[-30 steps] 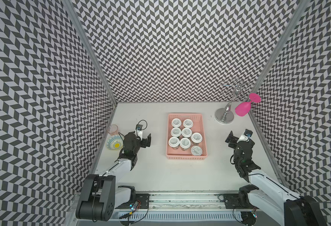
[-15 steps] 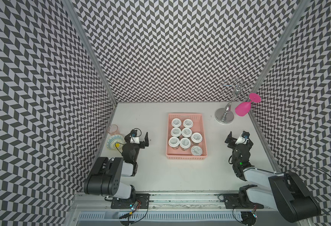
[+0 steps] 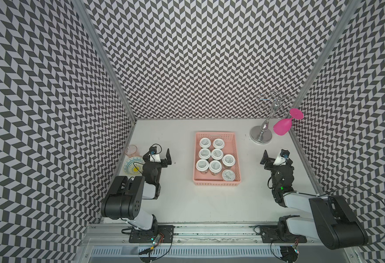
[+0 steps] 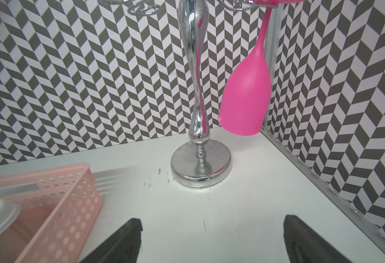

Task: Put the yogurt in the basket
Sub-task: Reset both arms

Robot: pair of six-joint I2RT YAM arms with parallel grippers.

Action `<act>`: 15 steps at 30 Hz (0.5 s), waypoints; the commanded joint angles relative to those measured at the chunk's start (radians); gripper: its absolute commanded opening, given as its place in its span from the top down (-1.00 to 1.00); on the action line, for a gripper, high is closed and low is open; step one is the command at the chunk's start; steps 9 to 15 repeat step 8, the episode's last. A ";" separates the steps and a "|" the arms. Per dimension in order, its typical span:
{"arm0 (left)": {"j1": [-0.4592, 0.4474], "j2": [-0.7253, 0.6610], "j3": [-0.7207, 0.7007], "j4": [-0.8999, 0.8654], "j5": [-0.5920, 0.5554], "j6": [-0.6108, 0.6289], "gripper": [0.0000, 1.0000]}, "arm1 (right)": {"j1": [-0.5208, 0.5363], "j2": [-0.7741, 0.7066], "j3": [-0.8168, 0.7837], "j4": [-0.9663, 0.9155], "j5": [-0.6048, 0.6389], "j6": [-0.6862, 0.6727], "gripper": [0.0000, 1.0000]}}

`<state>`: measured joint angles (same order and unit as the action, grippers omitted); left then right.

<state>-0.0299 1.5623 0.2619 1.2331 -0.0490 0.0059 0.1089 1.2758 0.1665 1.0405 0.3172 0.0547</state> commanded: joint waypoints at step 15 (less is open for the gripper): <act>0.007 -0.016 0.000 -0.009 -0.009 -0.005 -1.00 | 0.028 -0.208 -0.005 -0.038 0.029 -0.049 -0.99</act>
